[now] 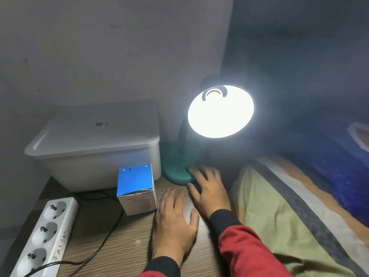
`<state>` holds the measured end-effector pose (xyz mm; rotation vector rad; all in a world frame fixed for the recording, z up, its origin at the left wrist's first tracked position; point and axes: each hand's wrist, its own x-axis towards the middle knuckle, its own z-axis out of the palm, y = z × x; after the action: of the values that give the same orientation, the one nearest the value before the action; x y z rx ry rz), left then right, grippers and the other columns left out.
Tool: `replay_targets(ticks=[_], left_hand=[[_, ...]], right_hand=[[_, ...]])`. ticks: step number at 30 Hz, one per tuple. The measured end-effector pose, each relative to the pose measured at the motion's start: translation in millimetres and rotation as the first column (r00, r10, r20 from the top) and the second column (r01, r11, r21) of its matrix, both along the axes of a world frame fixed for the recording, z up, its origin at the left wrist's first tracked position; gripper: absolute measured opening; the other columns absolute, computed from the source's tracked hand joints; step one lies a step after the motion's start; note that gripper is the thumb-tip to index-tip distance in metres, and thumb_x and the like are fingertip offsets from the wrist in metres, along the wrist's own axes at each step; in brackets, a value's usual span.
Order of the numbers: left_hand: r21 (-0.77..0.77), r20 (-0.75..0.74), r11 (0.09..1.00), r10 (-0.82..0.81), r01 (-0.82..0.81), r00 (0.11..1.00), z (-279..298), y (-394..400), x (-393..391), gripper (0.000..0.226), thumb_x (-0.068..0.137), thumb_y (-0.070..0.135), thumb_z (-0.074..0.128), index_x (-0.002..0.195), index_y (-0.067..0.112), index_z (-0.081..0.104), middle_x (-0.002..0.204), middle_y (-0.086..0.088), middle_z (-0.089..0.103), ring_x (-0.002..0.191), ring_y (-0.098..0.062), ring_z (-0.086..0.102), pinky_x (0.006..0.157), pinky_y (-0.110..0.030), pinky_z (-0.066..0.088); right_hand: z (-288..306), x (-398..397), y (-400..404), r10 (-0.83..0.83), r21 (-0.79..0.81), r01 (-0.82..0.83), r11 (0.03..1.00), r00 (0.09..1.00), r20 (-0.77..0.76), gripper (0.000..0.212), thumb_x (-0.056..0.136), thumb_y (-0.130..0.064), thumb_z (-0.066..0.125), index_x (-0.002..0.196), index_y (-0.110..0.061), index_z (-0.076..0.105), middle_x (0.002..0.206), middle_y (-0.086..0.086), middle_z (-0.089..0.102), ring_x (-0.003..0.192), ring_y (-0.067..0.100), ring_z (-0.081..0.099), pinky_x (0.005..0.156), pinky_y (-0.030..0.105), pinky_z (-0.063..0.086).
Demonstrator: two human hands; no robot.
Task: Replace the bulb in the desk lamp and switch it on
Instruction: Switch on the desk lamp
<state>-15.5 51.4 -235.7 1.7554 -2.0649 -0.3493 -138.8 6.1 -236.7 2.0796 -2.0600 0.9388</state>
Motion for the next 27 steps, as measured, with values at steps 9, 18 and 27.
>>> replay_targets(ticks=[9,18,27], left_hand=[[-0.018,0.018,1.000,0.024,-0.024,1.000,0.4,-0.8,-0.5,0.068,0.072,0.049,0.036,0.127,0.014,0.057,0.133,-0.007,0.057,0.128,-0.023,0.050,0.108,-0.037,0.038],[-0.028,0.026,0.999,-0.046,0.046,0.999,-0.8,-1.5,1.8,0.060,0.075,0.043,0.042,0.122,0.011,0.061,0.125,-0.012,0.063,0.116,-0.028,0.060,0.096,-0.040,0.049],[-0.111,-0.015,0.993,-0.037,0.035,0.999,2.2,1.3,1.6,0.063,0.078,0.044,0.041,0.130,0.011,0.053,0.134,-0.010,0.055,0.126,-0.023,0.050,0.107,-0.030,0.035]], right_hand=[[6.6,-0.5,-0.4,0.013,0.094,-0.009,0.995,0.999,-0.044,0.043,0.076,-0.038,0.048,0.118,-0.030,0.056,0.106,0.004,0.063,0.093,0.027,0.053,0.074,0.038,0.056],[17.5,2.8,-6.5,-0.012,0.165,0.035,0.986,0.991,-0.136,0.054,0.063,-0.041,0.044,0.110,-0.027,0.065,0.095,0.009,0.064,0.078,0.033,0.062,0.057,0.039,0.054],[12.3,-0.1,2.3,0.063,0.249,-0.050,0.967,0.997,-0.045,0.062,0.073,-0.035,0.037,0.131,-0.020,0.054,0.125,0.011,0.059,0.114,0.031,0.051,0.084,0.046,0.055]])
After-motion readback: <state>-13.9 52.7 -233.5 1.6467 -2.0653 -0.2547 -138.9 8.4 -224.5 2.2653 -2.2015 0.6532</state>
